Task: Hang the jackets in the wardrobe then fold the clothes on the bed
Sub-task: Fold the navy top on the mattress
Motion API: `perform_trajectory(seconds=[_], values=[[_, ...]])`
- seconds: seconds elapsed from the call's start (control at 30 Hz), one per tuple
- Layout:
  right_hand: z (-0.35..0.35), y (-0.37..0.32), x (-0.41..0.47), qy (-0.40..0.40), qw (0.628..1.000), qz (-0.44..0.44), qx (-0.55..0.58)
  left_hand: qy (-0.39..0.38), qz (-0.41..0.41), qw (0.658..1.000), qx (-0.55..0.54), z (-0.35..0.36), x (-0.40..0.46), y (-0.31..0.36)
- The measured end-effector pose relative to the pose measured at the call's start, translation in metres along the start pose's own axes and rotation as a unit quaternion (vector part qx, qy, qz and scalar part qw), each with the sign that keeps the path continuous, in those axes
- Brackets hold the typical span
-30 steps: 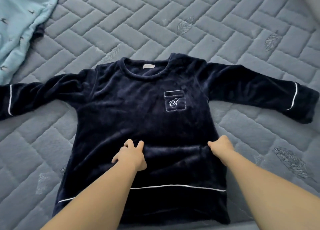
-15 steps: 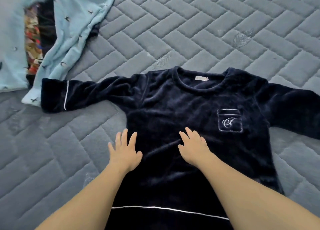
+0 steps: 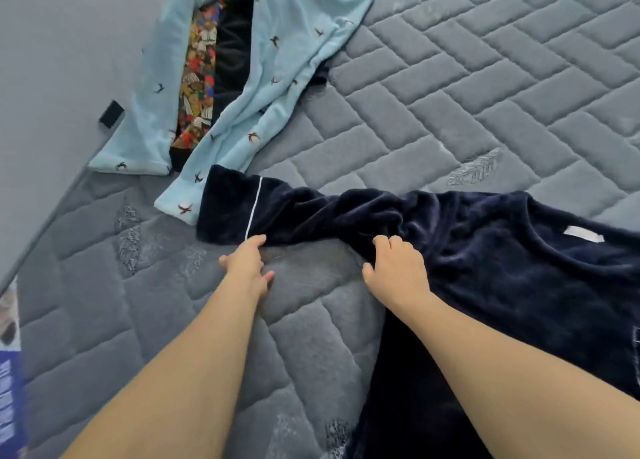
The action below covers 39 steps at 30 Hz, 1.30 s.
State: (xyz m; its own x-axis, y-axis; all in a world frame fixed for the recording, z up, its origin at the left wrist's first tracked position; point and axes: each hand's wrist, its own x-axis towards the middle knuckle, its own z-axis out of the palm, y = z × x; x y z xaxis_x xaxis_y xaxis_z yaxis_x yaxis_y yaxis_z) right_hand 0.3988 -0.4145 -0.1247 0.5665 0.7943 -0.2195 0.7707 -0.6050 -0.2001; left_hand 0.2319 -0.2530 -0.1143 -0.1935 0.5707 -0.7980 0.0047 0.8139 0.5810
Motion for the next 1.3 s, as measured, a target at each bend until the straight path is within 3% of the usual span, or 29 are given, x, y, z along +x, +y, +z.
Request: perform_trajectory(seconds=[0.1,0.13,0.17,0.2,0.27,0.3,0.33,0.37,0.43,0.5,0.53,0.57,0.67,0.7,0.73,0.8,0.87,0.97,1.03,1.07,1.1,1.17,1.23,1.3], values=[[-0.003,0.010,0.016,0.115,0.991,0.011,0.064,0.013,-0.002,1.000,-0.010,0.009,0.011,0.012],[-0.005,0.015,0.024,0.133,0.988,0.019,0.076,0.044,0.041,0.996,0.062,0.008,0.011,0.013],[-0.008,0.019,0.032,0.136,0.987,0.025,0.079,0.092,0.132,0.969,0.188,0.005,0.012,0.012],[-0.011,0.021,0.041,0.126,0.989,0.029,0.073,0.140,0.260,0.893,0.339,-0.001,0.015,0.010],[-0.017,0.019,0.057,0.064,0.997,0.019,0.035,0.143,0.456,0.649,0.592,-0.013,0.023,0.005],[-0.018,0.013,0.063,0.022,1.000,0.003,0.004,0.124,0.478,0.544,0.679,-0.018,0.028,0.004],[-0.017,0.007,0.068,-0.014,0.999,-0.012,-0.026,0.113,0.467,0.464,0.744,-0.022,0.035,0.005],[-0.015,0.001,0.073,-0.041,0.998,-0.018,-0.049,0.108,0.440,0.423,0.785,-0.024,0.040,0.009],[-0.018,0.000,0.083,-0.089,0.992,0.001,-0.086,0.082,0.419,0.409,0.807,-0.019,0.043,0.024],[-0.028,0.002,0.095,-0.132,0.982,0.033,-0.132,0.029,0.469,0.372,0.801,-0.015,0.038,0.045],[-0.032,0.008,0.100,-0.151,0.976,0.041,-0.154,-0.001,0.489,0.361,0.794,-0.011,0.035,0.056],[-0.035,0.011,0.105,-0.167,0.972,0.033,-0.159,-0.036,0.488,0.372,0.789,-0.012,0.032,0.068],[-0.047,0.017,0.115,-0.198,0.973,-0.022,-0.113,-0.139,0.417,0.529,0.726,-0.019,0.008,0.101],[-0.053,0.018,0.117,-0.210,0.975,-0.023,-0.075,-0.145,0.397,0.557,0.715,-0.019,-0.001,0.113],[-0.060,0.018,0.120,-0.225,0.974,-0.017,-0.035,-0.141,0.382,0.565,0.718,-0.019,-0.008,0.126],[-0.071,0.013,0.125,-0.244,0.970,-0.012,-0.006,-0.119,0.336,0.539,0.763,-0.015,-0.021,0.151],[-0.076,0.005,0.131,-0.225,0.974,-0.025,-0.026,-0.033,0.327,0.489,0.808,-0.013,-0.030,0.173],[-0.080,-0.006,0.134,-0.120,0.986,-0.068,-0.097,0.135,0.314,0.375,0.862,-0.012,-0.034,0.182],[-0.078,-0.003,0.130,-0.081,0.986,-0.079,-0.120,0.159,0.332,0.311,0.876,-0.002,-0.033,0.161],[-0.075,0.006,0.126,-0.079,0.987,-0.072,-0.123,0.130,0.363,0.311,0.869,0.008,-0.033,0.144],[-0.070,0.018,0.122,-0.085,0.987,-0.059,-0.124,0.078,0.386,0.329,0.858,0.021,-0.035,0.124],[-0.058,0.049,0.110,-0.100,0.987,-0.015,-0.122,-0.042,0.387,0.396,0.832,0.050,-0.041,0.076],[-0.045,0.085,0.096,-0.108,0.988,0.041,-0.105,-0.137,0.338,0.474,0.802,0.080,-0.051,0.030],[-0.036,0.120,0.081,-0.114,0.986,0.088,-0.086,-0.202,0.298,0.525,0.771,0.108,-0.057,-0.009]])
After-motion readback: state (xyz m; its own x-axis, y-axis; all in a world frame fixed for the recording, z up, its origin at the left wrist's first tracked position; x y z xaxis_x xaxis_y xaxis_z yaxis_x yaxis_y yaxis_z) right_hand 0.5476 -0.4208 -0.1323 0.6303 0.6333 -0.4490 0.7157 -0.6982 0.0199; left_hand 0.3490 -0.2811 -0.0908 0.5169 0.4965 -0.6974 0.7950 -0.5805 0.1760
